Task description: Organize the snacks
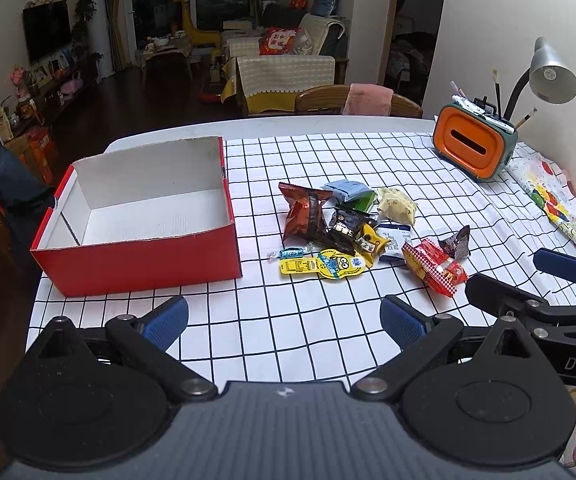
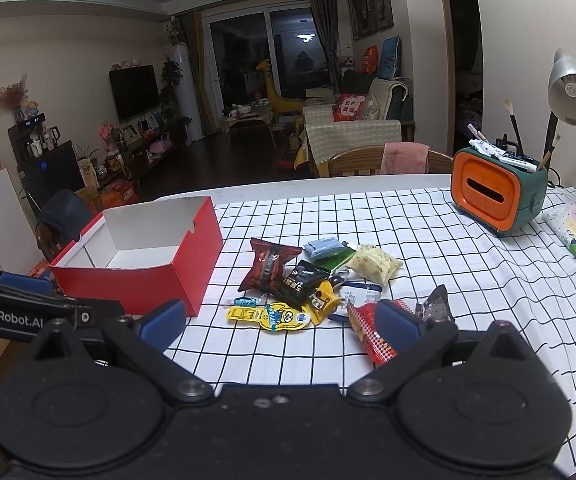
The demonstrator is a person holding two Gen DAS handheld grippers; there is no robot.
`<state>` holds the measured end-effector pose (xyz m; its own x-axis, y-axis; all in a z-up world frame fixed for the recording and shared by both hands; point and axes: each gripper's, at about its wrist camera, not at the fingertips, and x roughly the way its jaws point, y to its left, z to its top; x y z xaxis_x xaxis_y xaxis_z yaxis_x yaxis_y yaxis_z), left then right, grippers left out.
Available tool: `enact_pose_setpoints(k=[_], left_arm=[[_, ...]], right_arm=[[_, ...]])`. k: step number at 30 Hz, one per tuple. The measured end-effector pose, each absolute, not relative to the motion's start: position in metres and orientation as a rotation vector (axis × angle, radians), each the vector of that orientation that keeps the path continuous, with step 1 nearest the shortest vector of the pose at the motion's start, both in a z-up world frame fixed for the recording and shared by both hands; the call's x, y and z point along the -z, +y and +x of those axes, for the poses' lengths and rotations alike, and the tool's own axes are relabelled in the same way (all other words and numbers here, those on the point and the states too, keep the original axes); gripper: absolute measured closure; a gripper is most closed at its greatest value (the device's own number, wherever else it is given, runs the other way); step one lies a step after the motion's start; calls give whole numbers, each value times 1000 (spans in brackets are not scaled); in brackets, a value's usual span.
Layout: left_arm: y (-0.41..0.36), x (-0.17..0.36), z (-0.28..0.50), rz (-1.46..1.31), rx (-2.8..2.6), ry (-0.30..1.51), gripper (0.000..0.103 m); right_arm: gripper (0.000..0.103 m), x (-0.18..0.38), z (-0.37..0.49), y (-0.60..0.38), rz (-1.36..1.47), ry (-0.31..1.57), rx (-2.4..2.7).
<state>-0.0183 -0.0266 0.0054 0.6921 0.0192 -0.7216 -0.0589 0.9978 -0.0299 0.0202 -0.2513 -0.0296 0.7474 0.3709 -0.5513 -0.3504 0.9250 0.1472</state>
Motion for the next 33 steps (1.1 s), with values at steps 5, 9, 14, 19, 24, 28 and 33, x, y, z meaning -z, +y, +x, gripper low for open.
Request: enact_pose_setpoints(k=[5, 9, 14, 19, 24, 28, 33], left_arm=[[-27, -5, -19, -51, -45, 805, 0], [-29, -5, -18, -51, -43, 806, 0], [-38, -2, -7, -39, -25, 815, 0], [-40, 8, 7, -14, 6, 823, 0], [-41, 25, 29, -4, 57, 853, 0], [-44, 36, 52, 0, 101, 876, 0], [-62, 48, 79, 31, 195, 877, 0]], right_arm=[[2, 30, 21, -252, 35, 611, -395], [3, 33, 24, -260, 43, 620, -389], [6, 44, 34, -273, 67, 652, -354], [10, 59, 48, -285, 80, 687, -310], [12, 77, 73, -289, 49, 738, -285], [13, 83, 98, -297, 40, 754, -217], [16, 97, 142, -314, 51, 810, -144]])
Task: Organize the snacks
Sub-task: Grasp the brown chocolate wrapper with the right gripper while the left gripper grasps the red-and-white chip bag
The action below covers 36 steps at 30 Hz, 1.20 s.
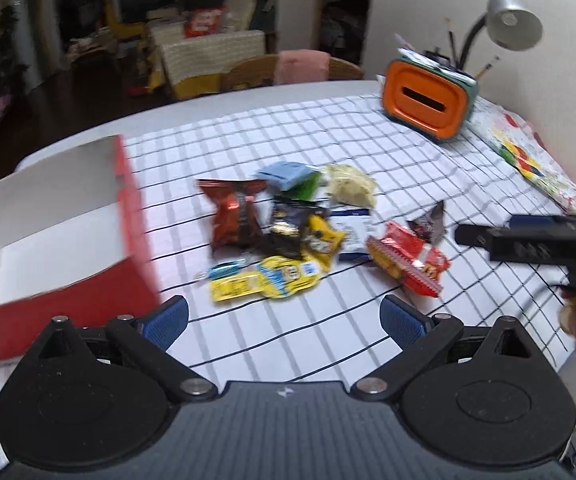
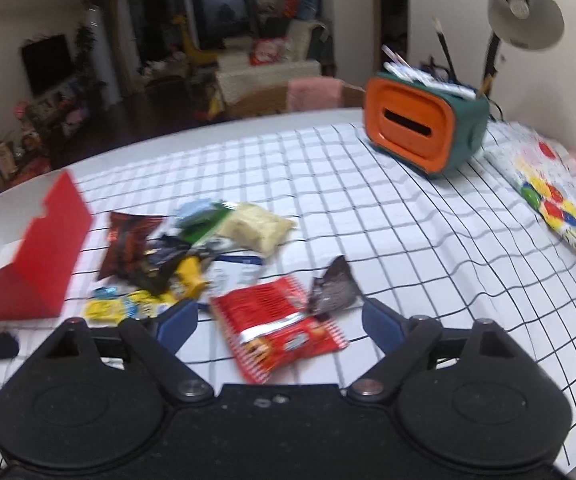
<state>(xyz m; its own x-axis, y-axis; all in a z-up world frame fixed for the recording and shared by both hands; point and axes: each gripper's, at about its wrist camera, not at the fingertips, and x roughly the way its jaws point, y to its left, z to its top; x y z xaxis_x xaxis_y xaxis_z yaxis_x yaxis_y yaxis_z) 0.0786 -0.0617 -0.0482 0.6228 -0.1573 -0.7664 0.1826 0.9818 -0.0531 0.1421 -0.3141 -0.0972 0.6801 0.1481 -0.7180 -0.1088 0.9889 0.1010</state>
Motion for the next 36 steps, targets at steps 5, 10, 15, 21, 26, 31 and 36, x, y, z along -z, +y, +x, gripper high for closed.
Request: enact_pose_setpoints(k=[5, 10, 15, 21, 26, 31, 36], left_arm=[[-89, 62, 104, 70, 289, 887, 0], [-108, 76, 130, 67, 350, 929, 1], [-116, 91, 158, 1, 385, 1000, 1], [-123, 114, 191, -90, 405, 1106, 1], [-132, 131, 212, -157, 416, 1171, 1], [-136, 148, 230, -252, 430, 1232, 2], [-144, 160, 237, -285, 443, 1271, 18]], right_arm=[[22, 113, 182, -326, 92, 866, -84], [28, 138, 214, -333, 112, 928, -37], [41, 158, 232, -336, 124, 978, -7], [46, 176, 246, -338, 134, 1021, 13], [52, 183, 253, -336, 136, 1047, -3], [65, 182, 253, -335, 119, 1041, -23], [72, 181, 253, -337, 111, 1035, -42]])
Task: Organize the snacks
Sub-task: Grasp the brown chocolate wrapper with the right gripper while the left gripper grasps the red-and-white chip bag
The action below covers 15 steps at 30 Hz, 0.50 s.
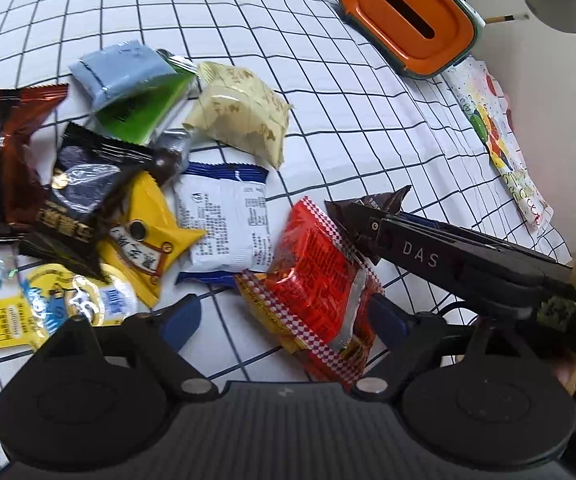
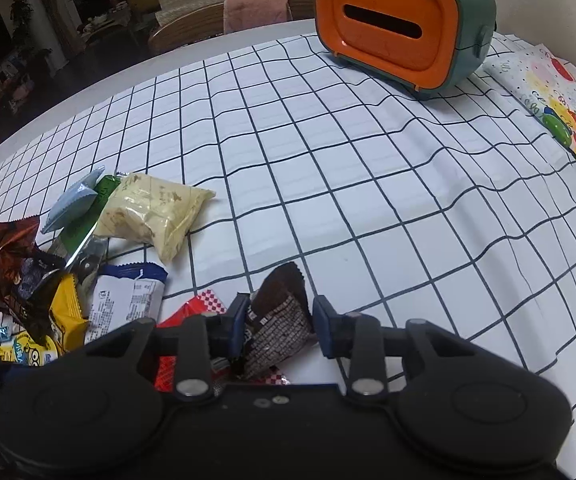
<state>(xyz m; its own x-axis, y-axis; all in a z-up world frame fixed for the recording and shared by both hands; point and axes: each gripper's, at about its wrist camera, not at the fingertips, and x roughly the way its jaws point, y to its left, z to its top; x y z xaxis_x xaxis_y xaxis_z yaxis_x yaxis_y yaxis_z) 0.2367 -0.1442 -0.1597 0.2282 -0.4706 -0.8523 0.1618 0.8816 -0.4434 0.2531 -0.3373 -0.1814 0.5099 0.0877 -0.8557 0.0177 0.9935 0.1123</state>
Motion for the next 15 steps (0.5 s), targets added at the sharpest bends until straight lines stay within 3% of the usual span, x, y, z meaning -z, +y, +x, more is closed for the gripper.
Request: enact_pose_setpoints(k=[3, 15], left_arm=[[-148, 162, 238, -297, 454, 1280, 35], [-142, 158, 236, -352, 444, 1265, 65]], right_arm=[[73, 181, 250, -340, 120, 1027, -43], [75, 172, 224, -358, 177, 1002, -23]])
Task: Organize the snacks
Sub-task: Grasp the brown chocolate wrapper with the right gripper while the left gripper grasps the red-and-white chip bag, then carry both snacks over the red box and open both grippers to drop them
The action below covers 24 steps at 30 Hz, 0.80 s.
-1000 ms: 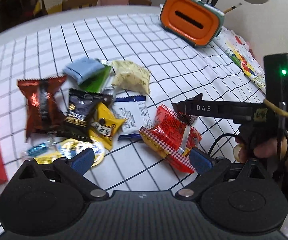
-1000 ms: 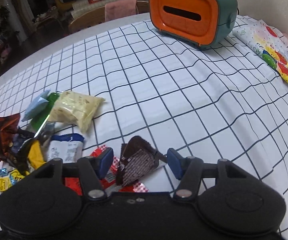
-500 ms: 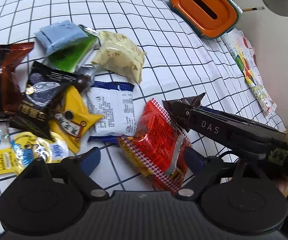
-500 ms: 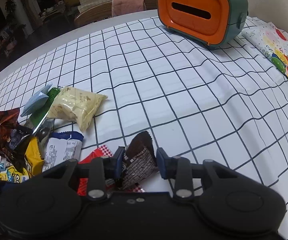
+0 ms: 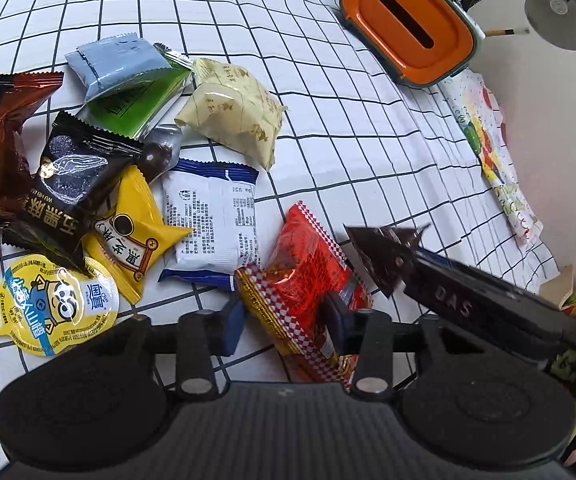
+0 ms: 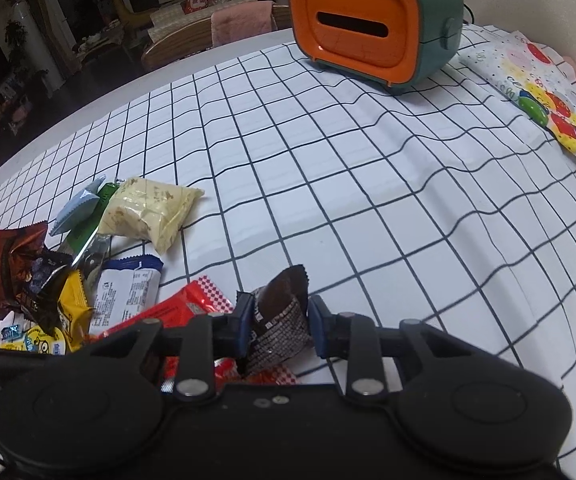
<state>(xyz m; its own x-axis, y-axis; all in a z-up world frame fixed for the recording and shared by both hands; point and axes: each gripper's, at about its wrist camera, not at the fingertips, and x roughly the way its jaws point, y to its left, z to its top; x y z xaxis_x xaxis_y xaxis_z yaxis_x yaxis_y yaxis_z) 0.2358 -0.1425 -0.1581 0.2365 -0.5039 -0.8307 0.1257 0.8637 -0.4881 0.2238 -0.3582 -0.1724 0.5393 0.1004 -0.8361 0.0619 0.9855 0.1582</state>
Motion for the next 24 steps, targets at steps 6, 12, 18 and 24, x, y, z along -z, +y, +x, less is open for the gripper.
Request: enact_pose_setpoints(k=[6, 12, 18, 24], left_arm=[[-142, 146, 224, -321, 422, 1242, 71], [-136, 129, 202, -297, 380, 1212, 75], [-124, 118, 172, -281, 318, 1198, 76], [-108, 101, 139, -269, 251, 1160, 77]], right_arm=[[75, 161, 199, -366, 204, 989, -32], [75, 148, 169, -368, 217, 977, -68], [75, 131, 138, -365, 195, 946, -123], [75, 121, 113, -357, 193, 925, -192]])
